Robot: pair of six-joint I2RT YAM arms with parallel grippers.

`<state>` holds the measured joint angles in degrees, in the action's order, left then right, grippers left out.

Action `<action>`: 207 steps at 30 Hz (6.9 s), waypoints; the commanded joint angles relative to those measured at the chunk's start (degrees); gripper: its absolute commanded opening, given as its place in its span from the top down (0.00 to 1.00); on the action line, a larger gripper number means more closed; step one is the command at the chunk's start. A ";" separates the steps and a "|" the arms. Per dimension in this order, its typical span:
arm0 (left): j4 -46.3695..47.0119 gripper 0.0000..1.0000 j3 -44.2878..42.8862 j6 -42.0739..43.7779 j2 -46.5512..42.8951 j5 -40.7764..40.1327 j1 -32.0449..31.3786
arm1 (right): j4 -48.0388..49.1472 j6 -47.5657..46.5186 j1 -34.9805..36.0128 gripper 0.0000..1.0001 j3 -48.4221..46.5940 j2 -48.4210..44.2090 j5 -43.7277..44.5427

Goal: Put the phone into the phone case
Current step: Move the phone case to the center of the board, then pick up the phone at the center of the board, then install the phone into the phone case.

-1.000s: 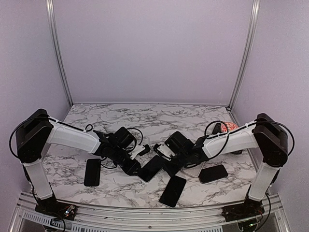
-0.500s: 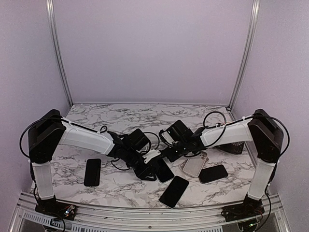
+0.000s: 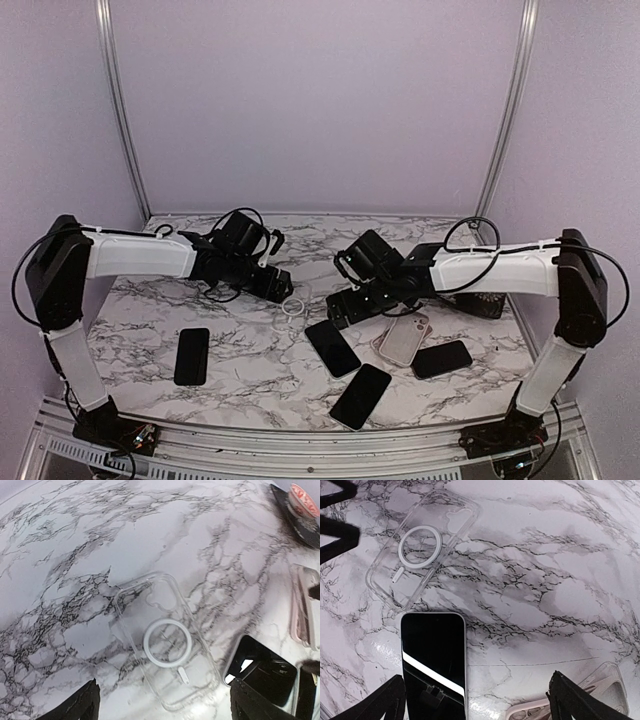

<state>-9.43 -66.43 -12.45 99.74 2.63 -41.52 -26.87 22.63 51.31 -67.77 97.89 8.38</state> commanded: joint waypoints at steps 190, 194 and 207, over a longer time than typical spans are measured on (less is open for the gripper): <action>2.16 0.53 37.72 -22.61 -32.17 -15.06 -7.44 | -0.09 8.49 25.95 0.52 -19.86 21.09 19.87; 2.31 0.53 37.52 -22.65 -31.63 -14.91 -7.44 | 3.16 9.25 25.63 0.52 -16.58 19.95 17.65; 2.43 0.53 36.85 -22.41 -29.90 -14.66 -7.44 | -5.21 15.47 23.43 0.53 -21.36 21.07 16.41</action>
<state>-7.55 -28.80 -34.81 68.79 -12.45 -49.28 -29.61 34.39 75.57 -85.30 119.02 24.01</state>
